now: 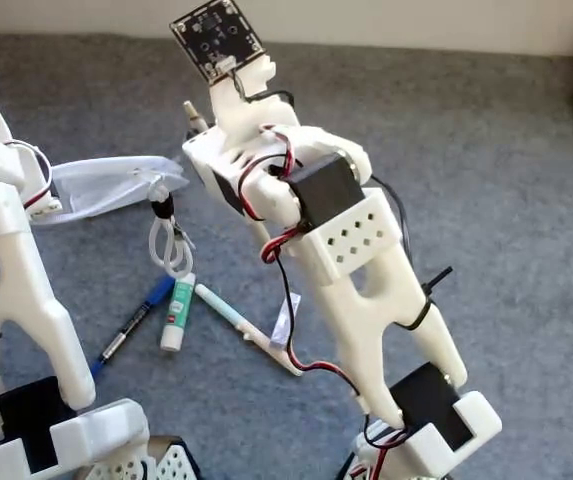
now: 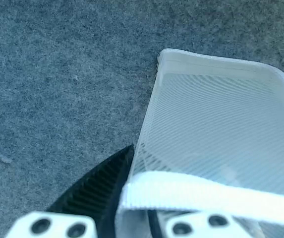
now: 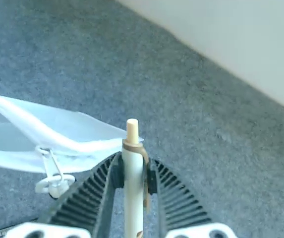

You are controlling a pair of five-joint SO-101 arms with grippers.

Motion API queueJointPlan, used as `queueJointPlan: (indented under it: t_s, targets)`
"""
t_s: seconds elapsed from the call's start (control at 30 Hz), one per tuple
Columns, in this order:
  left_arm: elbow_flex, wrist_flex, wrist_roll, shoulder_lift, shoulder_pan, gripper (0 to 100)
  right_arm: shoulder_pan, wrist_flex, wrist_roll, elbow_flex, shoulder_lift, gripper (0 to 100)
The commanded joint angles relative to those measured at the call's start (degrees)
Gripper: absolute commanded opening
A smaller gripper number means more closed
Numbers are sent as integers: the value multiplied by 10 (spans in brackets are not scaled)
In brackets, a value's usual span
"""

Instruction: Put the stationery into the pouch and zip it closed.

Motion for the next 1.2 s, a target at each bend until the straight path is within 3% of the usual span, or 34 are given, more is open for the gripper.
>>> queueJointPlan:
  t_s: [0.0, 0.3, 0.77, 0.97, 1.17]
  targets:
    - [0, -11, 7, -3, -8, 7, -13, -2, -5, -47, -41, 5]
    - [0, -10, 7, -3, -8, 7, -57, -3, -5, -49, -42, 5]
    - [1, -10, 7, -2, -8, 7, -58, -22, -9, -111, -43, 5]
    - [1, -10, 7, -2, -8, 7, -67, -45, -113, -108, -91, 5]
    - [1, -10, 7, -2, -8, 7, -67, -76, -130, -103, -141, 5]
